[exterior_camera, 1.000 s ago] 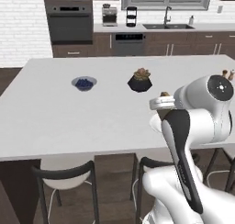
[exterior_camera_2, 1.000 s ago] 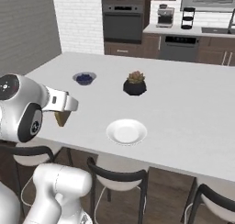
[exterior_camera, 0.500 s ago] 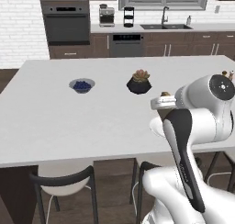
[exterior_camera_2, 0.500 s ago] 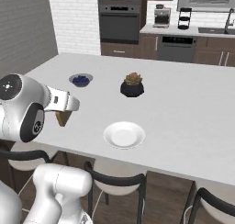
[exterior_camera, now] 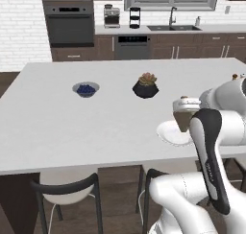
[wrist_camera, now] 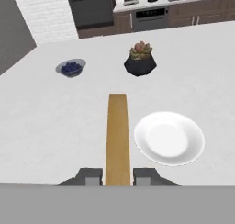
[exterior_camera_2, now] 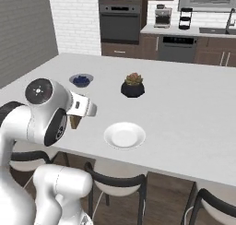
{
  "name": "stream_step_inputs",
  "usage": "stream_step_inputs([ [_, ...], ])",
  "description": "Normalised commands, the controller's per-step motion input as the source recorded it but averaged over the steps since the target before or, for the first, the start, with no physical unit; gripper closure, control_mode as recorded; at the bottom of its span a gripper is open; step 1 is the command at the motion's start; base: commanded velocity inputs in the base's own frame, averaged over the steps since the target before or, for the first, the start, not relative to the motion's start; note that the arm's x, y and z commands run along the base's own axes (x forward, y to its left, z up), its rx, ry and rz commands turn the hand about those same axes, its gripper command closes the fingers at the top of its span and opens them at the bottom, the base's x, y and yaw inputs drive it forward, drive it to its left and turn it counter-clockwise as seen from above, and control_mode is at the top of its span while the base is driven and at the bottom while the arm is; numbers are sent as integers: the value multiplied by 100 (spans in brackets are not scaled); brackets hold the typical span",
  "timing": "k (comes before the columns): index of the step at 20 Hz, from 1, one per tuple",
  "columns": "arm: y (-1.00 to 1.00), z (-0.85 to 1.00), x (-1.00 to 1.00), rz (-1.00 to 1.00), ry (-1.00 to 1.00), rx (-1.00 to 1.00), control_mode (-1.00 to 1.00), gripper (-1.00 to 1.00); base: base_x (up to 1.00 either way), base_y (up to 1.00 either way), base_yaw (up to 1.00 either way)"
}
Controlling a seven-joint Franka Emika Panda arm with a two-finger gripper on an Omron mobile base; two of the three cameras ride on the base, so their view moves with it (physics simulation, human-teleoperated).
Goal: Start the toaster. Once the lever pops up, take the bread to the plate on the dining counter.
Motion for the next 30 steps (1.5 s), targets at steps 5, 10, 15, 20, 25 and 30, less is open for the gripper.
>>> stream_step_inputs([
  [5, -89, -23, 10, 9, -2, 10, -100, 100, 0, 0, 0],
  [10, -63, -27, 40, 16, 0, 7, -100, 100, 0, 0, 0],
  [15, -49, -26, 46, 12, 0, 10, -100, 100, 0, 0, 0],
  [20, 2, -56, 55, 1, 1, 12, -100, 100, 0, 0, 0],
  [25, 13, -41, 62, 0, 10, 6, -100, 100, 0, 0, 0],
  [30, 0, -39, 33, 0, 1, 0, -100, 100, 0, 0, 0],
])
